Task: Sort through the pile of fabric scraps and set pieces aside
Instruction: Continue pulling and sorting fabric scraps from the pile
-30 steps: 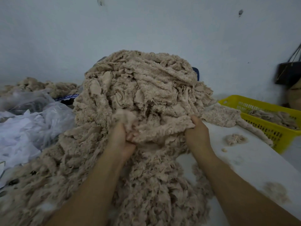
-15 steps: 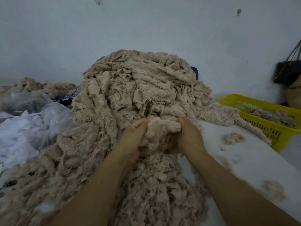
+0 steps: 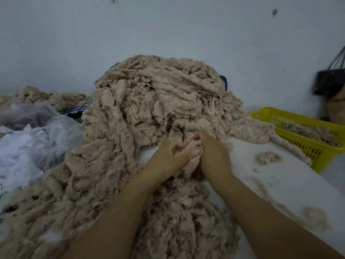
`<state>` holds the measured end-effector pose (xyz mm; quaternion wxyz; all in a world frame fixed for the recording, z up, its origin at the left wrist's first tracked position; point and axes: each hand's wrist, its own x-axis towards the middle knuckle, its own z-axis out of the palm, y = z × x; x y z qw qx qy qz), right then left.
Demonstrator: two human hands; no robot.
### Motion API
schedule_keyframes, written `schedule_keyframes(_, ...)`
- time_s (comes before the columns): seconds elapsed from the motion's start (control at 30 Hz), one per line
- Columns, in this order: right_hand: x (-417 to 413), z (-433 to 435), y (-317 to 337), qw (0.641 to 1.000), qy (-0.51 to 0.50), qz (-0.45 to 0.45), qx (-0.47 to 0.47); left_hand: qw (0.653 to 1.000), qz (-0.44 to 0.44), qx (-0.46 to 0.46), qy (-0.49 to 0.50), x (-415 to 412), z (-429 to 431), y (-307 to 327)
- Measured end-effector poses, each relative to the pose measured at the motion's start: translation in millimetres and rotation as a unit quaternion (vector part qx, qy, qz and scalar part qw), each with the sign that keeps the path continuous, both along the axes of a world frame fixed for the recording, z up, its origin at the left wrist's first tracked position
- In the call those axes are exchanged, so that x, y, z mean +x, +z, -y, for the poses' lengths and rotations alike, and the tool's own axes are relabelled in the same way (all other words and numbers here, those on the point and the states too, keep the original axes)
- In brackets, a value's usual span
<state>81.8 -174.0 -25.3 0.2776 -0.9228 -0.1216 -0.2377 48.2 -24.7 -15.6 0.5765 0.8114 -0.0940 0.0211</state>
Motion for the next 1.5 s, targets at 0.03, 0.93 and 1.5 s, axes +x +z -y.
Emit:
schedule_keyframes(0.03, -1, 0, -1, 1.000, 0.003, 0.001, -0.004, 1.000, -0.009, 0.004, -0.025, -1, 1, 0)
schedule_keyframes(0.93, -7, 0, -2, 0.958, 0.201, 0.005, 0.203, 0.938, -0.025, -0.347, 0.004, 0, -14, 6)
schedule_keyframes(1.5, 0, -7, -6, 0.930, 0.147, -0.149, 0.302, 0.917, -0.040, -0.380, 0.118, 6, -6, 9)
